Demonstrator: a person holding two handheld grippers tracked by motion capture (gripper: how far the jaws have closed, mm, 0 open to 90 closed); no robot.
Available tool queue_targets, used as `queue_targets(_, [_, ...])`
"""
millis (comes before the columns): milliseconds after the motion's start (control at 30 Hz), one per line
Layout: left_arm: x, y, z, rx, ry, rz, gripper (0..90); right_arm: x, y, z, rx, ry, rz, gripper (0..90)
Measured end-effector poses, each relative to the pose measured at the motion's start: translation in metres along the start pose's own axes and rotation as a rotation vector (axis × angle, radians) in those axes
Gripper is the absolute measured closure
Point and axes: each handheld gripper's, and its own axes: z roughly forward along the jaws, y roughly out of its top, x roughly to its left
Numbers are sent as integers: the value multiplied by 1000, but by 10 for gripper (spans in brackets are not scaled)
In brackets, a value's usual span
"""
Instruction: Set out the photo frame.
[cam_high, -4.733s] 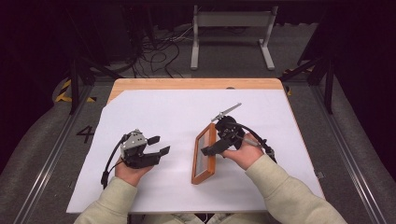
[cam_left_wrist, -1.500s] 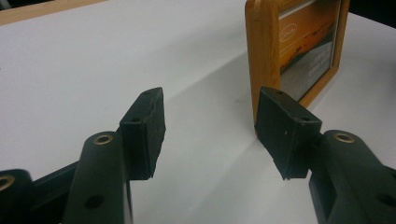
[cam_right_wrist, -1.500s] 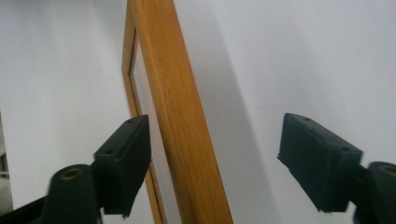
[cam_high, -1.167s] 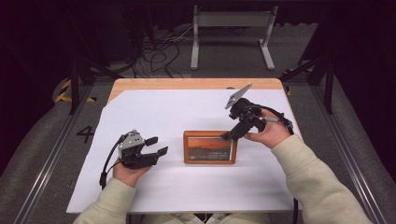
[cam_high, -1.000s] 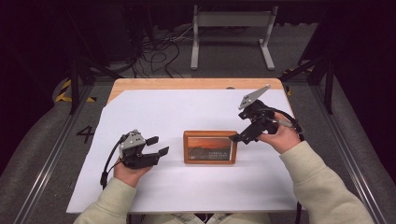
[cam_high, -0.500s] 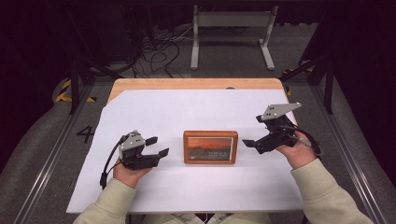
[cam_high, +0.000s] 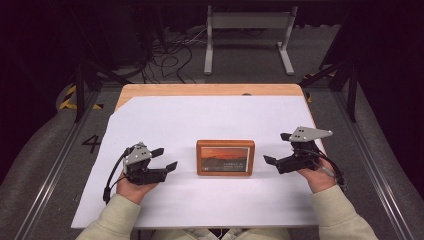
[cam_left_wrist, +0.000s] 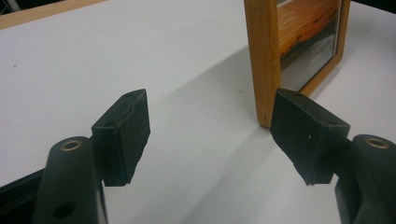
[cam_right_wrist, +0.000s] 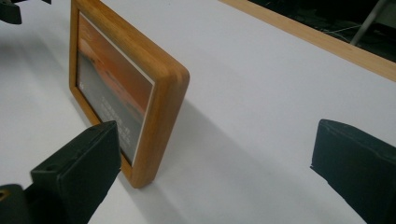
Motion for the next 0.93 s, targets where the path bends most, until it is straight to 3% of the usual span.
queue_targets(233, [1, -2, 3, 0, 10, 17, 284, -2, -30, 2, -62, -7, 45, 14])
queue_targets(333, [1, -3, 2, -2, 11, 19, 284, -2, -36, 4, -40, -15, 40, 10])
queue_targets(533, [3, -7, 6, 11, 2, 12, 284, -8, -51, 9, -17, -18, 95, 8])
queue_targets(767, [2, -7, 9, 13, 0, 23, 283, -12, -55, 11, -15, -42, 121, 8])
queue_targets(933, [2, -7, 9, 12, 3, 23, 283, -10, -54, 11, -24, -45, 113, 8])
